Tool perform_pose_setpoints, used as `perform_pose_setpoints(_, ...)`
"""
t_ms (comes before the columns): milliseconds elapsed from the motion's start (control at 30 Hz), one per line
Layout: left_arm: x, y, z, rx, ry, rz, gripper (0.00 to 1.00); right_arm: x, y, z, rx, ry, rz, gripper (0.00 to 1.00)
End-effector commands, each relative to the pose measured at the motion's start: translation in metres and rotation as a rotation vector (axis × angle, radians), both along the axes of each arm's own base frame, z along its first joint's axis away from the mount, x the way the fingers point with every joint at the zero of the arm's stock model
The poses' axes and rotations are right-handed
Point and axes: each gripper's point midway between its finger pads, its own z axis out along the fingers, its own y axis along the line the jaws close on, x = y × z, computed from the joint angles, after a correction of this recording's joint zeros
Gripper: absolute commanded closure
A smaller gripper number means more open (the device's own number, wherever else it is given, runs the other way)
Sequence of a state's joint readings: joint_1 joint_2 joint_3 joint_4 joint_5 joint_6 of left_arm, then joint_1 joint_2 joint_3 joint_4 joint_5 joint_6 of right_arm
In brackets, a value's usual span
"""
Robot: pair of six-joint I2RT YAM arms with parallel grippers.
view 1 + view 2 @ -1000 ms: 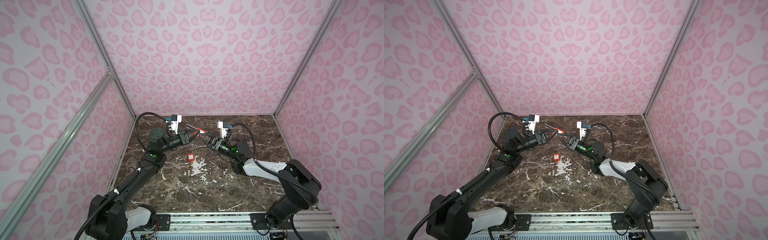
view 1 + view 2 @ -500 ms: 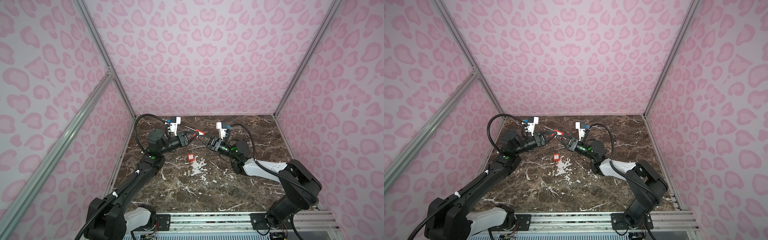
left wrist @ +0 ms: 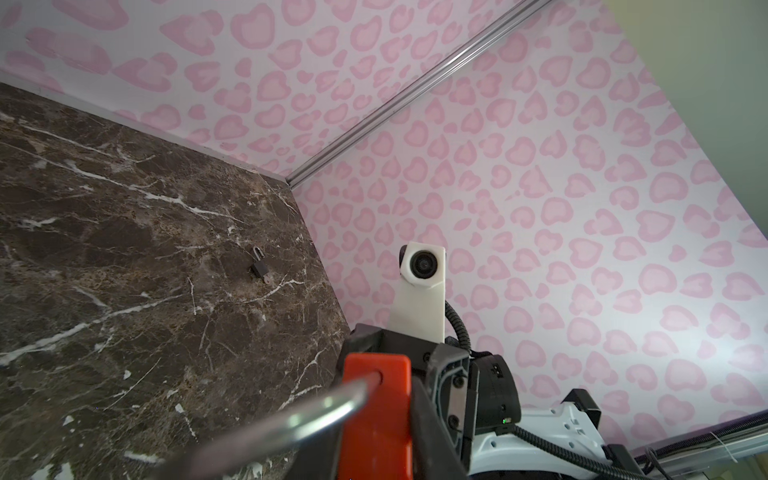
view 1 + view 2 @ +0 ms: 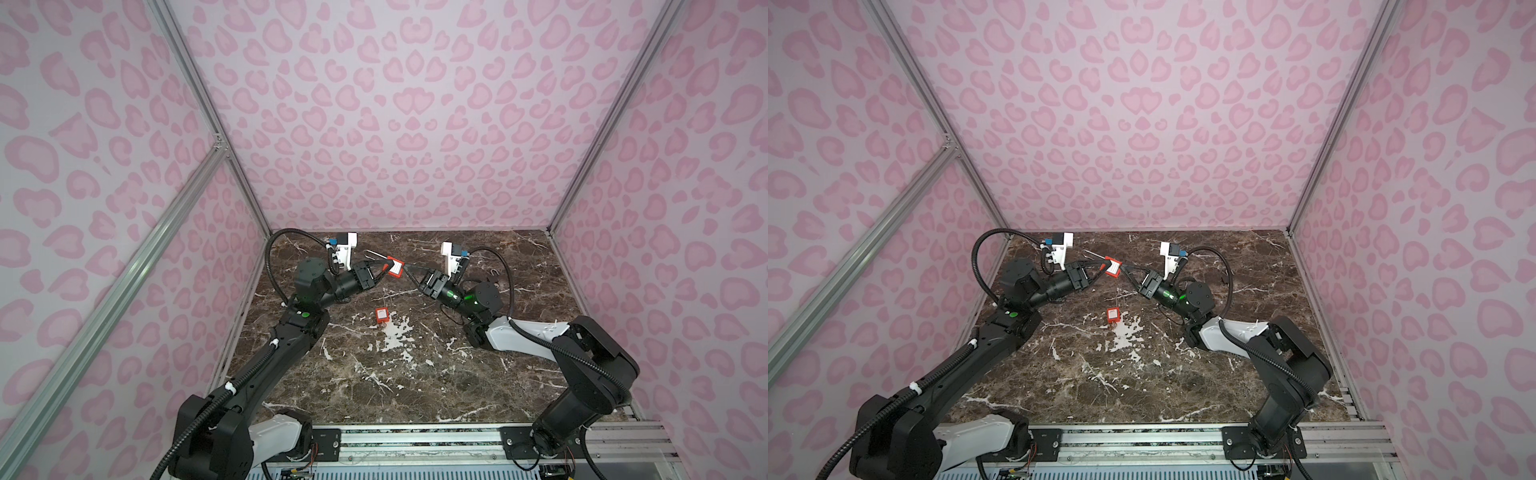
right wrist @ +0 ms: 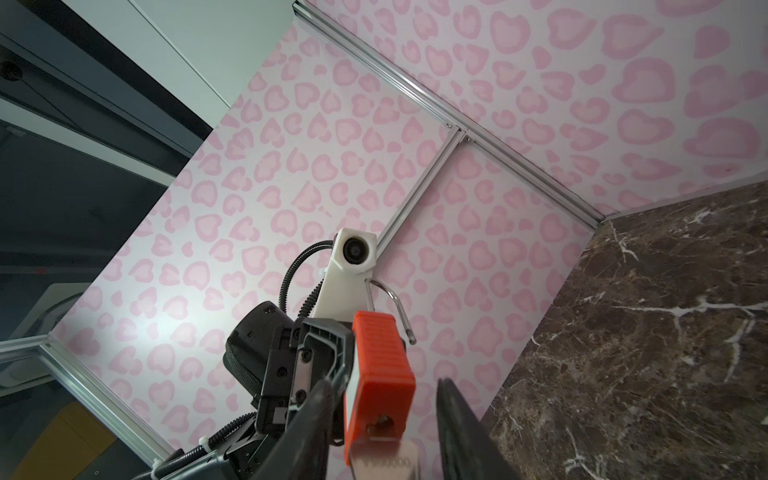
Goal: Lock with the key
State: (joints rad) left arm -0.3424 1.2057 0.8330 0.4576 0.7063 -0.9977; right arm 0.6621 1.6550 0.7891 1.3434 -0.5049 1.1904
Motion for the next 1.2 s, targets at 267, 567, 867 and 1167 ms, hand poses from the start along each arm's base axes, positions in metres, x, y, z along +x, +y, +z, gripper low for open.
perform_pose_setpoints(267,0.003,0.000,0.015,-0.021,-0.048,0.008,0.96,-0.004,0.009,-0.001,-0.006,-0.013,0.041,0.52)
perform_pose_setpoints(567,0.005,0.000,0.019,-0.024,-0.057,0.009,0.96,-0.005,0.017,-0.002,0.015,0.000,0.075,0.64)
perform_pose_setpoints(867,0.006,-0.001,0.015,-0.021,-0.049,0.007,0.96,-0.007,0.023,0.003,0.019,-0.004,0.107,0.59)
perform_pose_setpoints(1167,0.005,-0.001,0.015,-0.019,-0.042,0.007,0.96,-0.006,0.023,0.008,0.037,-0.010,0.109,0.86)
